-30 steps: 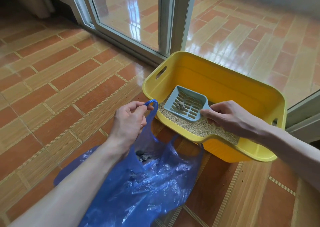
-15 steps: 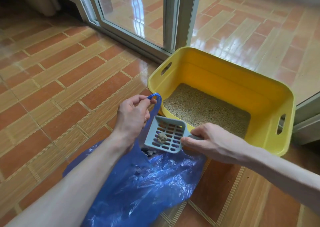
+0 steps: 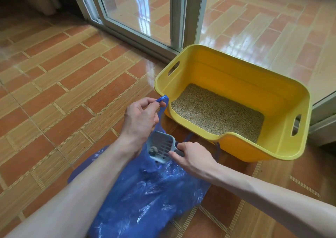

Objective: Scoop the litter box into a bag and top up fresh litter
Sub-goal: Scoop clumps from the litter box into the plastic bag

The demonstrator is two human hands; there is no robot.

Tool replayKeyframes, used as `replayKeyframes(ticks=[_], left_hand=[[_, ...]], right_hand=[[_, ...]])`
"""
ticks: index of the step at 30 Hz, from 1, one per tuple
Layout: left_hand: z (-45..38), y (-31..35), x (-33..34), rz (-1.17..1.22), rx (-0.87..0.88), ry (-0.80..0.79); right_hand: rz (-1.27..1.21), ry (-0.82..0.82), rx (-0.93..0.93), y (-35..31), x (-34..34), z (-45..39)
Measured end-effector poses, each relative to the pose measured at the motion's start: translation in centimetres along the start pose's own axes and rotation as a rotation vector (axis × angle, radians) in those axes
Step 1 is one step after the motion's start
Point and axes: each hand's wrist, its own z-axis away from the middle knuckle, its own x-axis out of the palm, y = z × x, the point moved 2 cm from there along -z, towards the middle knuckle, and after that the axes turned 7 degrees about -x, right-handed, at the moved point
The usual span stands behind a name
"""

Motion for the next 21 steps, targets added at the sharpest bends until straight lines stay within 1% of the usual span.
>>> replayKeyframes(ticks=[4,10,14,17,21], left_hand=[[0.0,0.1,0.0,0.004,0.002,-0.002],[0.0,0.0,-0.2,-0.001,-0.004,0.001],[0.0,0.0,-0.2,-0.004,-0.008,0.002],[-0.1,0.0,-0.2,-0.003,-0.009,0.005],[-0.2,-0.2,-0.2,0.006,-0.01,0.009]], right_hand=[[0.129,0.093,-0.058,-0.1,1.3,0.1],[0.261,0.184,-0.227,0.1,2.2,-0.2],[0.469,0.316,-0.354,0.0,2.2,-0.6],[0.628,0.311,-0.432,0.0,1.5,-0.8],[0.704,0.305,-0.414,0.0,-0.3,-0.9]])
